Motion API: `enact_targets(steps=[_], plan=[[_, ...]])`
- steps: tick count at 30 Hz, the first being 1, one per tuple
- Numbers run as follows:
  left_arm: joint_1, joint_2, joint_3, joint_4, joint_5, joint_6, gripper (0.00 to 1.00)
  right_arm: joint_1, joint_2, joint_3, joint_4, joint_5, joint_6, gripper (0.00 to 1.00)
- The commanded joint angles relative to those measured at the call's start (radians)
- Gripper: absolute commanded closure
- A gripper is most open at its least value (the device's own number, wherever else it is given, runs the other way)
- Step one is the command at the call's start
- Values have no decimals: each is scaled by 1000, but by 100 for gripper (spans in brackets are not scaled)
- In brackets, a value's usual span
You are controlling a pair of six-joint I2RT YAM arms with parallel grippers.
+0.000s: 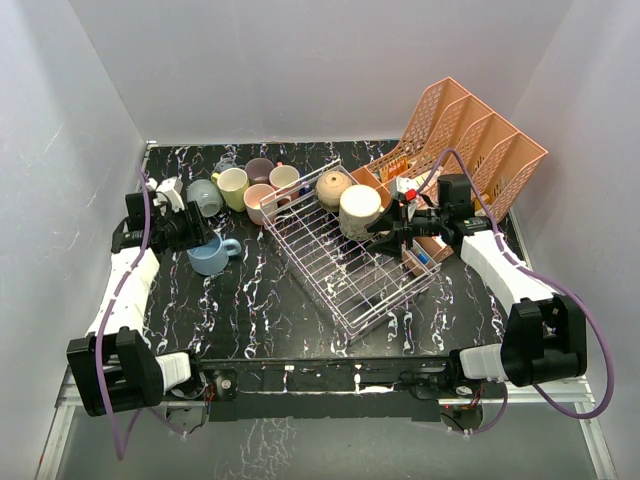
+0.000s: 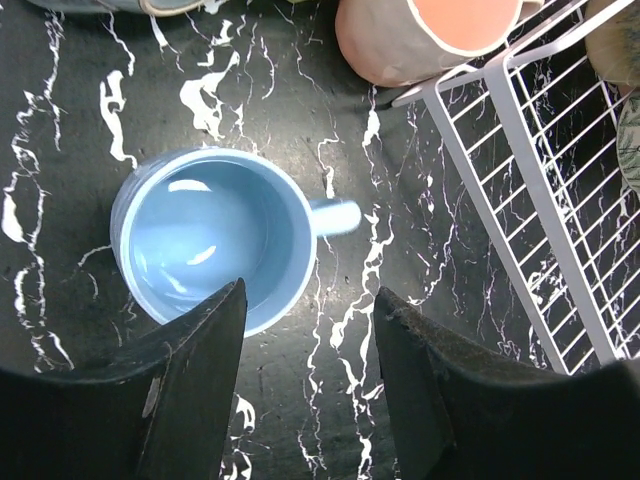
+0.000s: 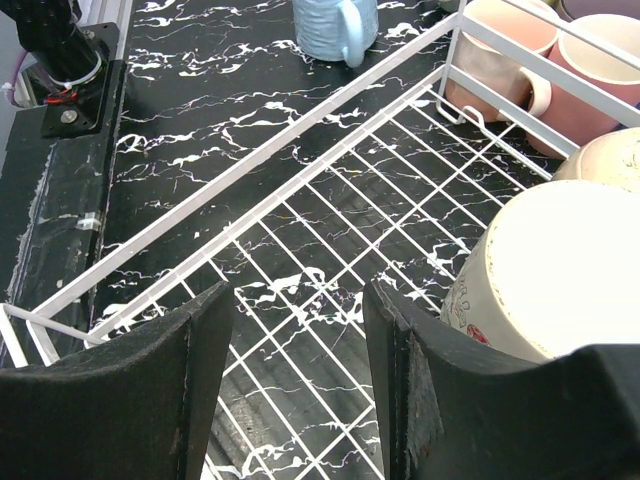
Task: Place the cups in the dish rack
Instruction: Pick up the cup at the center of the board.
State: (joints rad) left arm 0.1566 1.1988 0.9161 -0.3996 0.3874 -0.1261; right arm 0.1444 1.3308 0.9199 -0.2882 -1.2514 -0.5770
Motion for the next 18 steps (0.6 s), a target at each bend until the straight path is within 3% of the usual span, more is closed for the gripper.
enact_targets(steps=[1,8,13,18], plan=[[-2,-31,-39,55,34,-86,47,-12,1,7,6,2,-17,43],[-1,-8,-59,108,-45,-155,47,-17,4,8,3,0,-22,43],[-1,38,-66,155,-85,-370,45,-18,2,8,1,2,-25,43],[-52,42,-49,99,-303,-470,42,-17,4,8,0,1,-26,43]])
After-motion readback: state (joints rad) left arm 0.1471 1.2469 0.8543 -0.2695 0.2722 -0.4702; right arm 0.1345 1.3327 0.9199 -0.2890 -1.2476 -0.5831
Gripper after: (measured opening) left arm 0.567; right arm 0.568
